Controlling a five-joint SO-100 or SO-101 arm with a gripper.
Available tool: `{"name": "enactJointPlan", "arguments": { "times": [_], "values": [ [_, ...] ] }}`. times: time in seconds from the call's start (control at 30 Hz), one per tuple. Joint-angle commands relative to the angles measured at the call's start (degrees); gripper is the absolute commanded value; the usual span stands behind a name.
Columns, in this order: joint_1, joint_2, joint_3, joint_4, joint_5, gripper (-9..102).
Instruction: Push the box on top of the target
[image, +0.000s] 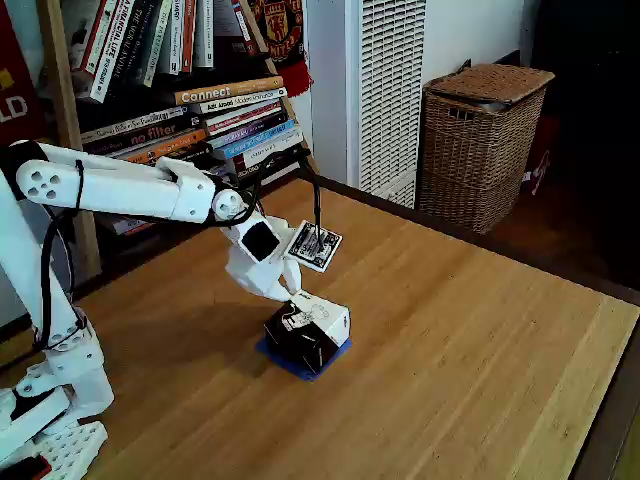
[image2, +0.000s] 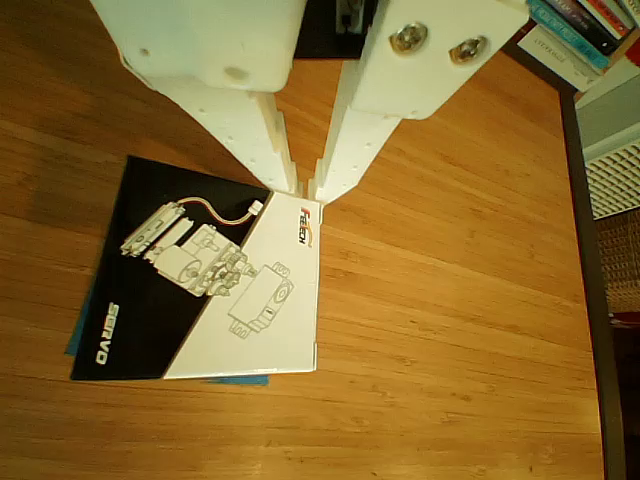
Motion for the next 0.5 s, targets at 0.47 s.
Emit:
{"name": "enactJointPlan", "arguments": {
  "times": [0.47],
  "values": [
    [-0.7,1.2,-4.7,2.5,2.2,0]
  ]
}}
